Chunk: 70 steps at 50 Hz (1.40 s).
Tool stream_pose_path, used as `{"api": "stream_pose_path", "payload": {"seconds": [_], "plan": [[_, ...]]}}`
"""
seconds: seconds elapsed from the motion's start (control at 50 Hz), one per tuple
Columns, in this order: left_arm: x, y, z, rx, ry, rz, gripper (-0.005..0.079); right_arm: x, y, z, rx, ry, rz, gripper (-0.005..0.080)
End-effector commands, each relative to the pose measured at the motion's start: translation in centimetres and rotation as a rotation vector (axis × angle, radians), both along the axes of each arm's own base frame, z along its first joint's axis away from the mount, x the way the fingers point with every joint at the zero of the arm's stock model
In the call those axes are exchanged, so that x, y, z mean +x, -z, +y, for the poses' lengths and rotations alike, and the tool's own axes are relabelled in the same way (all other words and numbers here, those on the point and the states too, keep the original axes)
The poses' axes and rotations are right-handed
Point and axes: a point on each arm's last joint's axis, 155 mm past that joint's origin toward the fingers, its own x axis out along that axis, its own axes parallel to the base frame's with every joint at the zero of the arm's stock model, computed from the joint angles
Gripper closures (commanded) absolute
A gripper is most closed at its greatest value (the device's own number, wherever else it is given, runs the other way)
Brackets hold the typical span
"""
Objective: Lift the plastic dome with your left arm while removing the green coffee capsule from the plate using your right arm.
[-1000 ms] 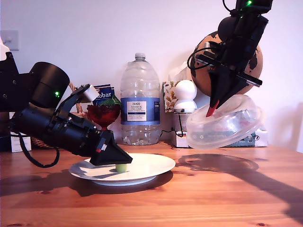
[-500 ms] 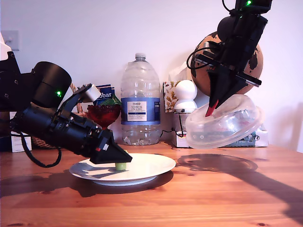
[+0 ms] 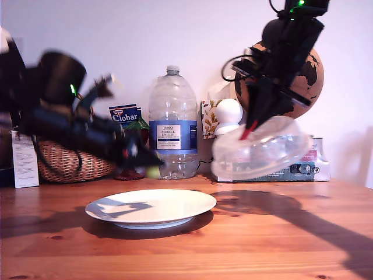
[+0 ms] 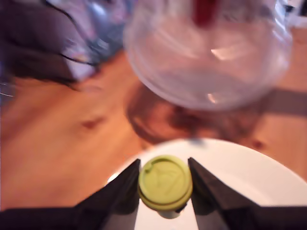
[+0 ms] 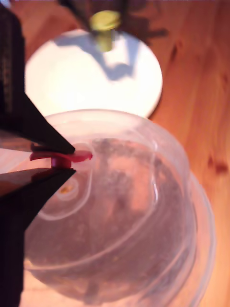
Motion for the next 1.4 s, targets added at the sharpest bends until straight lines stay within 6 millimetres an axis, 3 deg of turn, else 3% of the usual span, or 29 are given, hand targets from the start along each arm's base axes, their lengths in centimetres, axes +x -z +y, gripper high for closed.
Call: {"api": "stream_pose_path", "payload": {"seconds": [0.0,0.36,0.7,0.96,1.38], "plan": [[0.7,-0.1,1.4,-0.002,-0.036,0.009,0.055,-0.2,-0.9,1.2,0.026,-0.028,-0.017,0.0765],[2.7,1.0,6.6,0.011,-0.155,0.066,0.055,-2.7,-1.5,6.3,0.086,-0.143,-0.007,0.0765],[3.9,1.1,10.2,0.01,-0.233,0.073,0.055,-4.5,-1.8,11.4,0.108,-0.243,-0.056,0.0765],[4.0,1.5,11.3,0.013,-0.257,0.092,0.055,-4.8,0.0,12.8,0.112,-0.233,-0.007,0.0765],[4.1,1.6,11.4,0.013,-0.259,0.094,0.055,-6.7,2.3,14.9,0.211,-0.264,0.145,0.0765]]}}
